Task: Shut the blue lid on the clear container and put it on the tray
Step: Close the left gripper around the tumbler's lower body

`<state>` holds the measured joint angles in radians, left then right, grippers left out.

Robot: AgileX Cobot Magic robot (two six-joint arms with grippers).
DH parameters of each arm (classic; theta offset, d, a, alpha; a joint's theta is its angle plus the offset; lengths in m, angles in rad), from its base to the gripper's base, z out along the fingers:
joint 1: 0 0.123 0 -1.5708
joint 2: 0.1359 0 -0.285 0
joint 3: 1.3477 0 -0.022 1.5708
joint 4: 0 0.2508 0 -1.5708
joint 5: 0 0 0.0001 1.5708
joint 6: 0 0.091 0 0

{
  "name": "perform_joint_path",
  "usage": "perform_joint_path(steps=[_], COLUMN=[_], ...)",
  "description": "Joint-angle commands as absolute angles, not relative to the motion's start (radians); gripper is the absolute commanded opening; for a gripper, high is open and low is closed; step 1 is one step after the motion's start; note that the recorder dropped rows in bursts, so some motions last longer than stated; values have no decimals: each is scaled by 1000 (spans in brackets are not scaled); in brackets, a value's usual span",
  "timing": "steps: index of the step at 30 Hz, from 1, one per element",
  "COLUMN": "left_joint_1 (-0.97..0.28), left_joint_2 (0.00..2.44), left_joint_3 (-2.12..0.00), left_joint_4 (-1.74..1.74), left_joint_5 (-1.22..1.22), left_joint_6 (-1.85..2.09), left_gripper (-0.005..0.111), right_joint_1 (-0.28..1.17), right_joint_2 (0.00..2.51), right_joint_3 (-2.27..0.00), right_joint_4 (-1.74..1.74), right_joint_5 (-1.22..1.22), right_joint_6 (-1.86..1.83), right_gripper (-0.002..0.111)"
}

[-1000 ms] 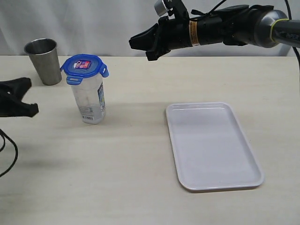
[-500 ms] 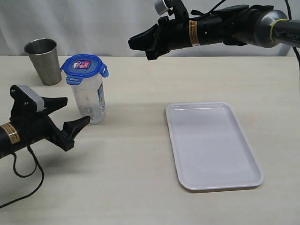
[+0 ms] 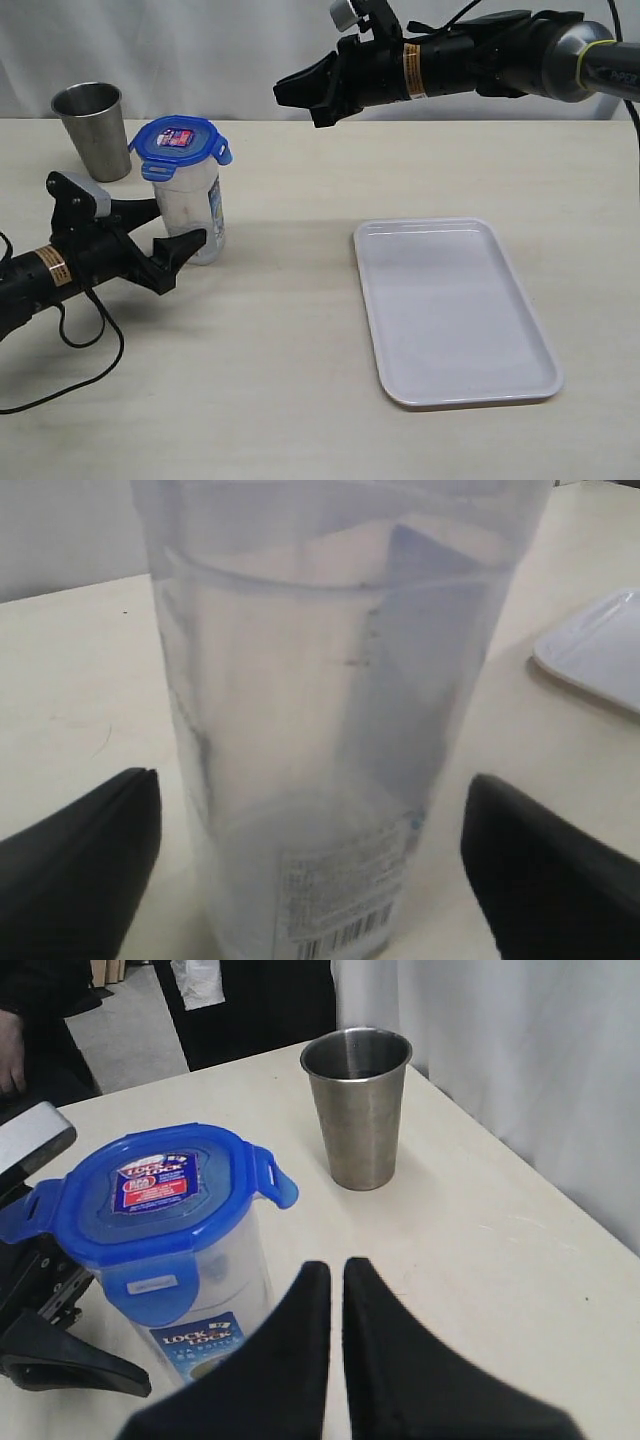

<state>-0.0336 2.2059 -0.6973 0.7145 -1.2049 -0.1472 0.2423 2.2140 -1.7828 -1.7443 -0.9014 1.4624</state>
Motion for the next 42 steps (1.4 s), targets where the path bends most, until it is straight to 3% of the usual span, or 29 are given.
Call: perform_joint_path(steps=[1, 3, 7, 42], left_joint_1=[-36, -36, -36, -106], left_joint_2=[2209, 2209, 2209, 2305], left_joint_3=[-702, -702, -702, -866], left_joint_4=[745, 745, 736, 606], left_joint_5=[-1214, -1217, -1217, -1187], left_joint_6=[-158, -158, -136, -134], left_gripper=[83, 86, 105, 105], right_joint_1=[237, 237, 237, 237], right_joint_2=[2205, 2205, 2205, 2205], right_joint_3=[-1786, -1786, -1786, -1786], right_joint_4=[-1744, -1744, -1744, -1744], right_joint_5=[-907, -911, -911, -911], right_joint_6=[1462, 1462, 1462, 1486], right_gripper=[5, 5, 5, 5])
